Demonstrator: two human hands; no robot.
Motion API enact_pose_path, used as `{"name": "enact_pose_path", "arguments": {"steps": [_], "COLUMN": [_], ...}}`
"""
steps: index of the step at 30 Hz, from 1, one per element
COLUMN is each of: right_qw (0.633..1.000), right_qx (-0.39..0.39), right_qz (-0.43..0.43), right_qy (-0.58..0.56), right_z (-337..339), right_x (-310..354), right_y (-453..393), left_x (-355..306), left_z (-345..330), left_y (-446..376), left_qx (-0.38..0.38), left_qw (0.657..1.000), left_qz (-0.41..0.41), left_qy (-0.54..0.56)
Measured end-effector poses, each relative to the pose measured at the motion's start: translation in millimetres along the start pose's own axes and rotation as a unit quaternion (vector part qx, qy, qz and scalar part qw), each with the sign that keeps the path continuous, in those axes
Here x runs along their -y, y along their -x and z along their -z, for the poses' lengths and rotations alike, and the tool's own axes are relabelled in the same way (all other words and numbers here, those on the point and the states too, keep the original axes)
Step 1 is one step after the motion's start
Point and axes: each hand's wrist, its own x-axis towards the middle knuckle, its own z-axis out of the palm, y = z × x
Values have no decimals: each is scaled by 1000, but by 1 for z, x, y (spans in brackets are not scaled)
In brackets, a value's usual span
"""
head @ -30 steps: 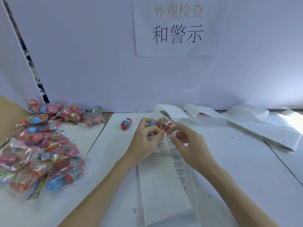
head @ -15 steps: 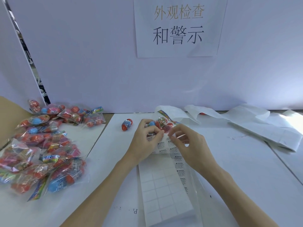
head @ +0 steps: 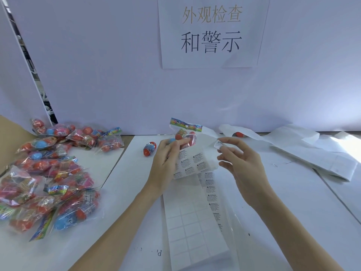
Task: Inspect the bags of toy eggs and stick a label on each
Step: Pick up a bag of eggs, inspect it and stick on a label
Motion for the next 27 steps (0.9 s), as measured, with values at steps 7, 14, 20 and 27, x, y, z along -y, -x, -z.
{"name": "enact_pose_path", "arguments": {"steps": [7, 14, 20, 27], "right_qw": [998, 962, 954, 953], "right_qx": [3, -11, 24, 13], "right_qz": [43, 139, 143, 138], "right_qy": [45, 235, 263, 269], "right_z": [1, 0, -2, -4], "right_x": [2, -3, -7, -10], "right_y": [1, 1, 2, 2], "left_x": [0, 7, 8, 7], "left_z": [4, -1, -6, -9], "left_y": [-2, 0, 3, 5], "left_qx": [38, 113, 143, 117], "left_qw": [990, 992, 988, 990], "left_qz": [48, 2, -12, -10], "left_qy": [128, 49, 51, 74]}}
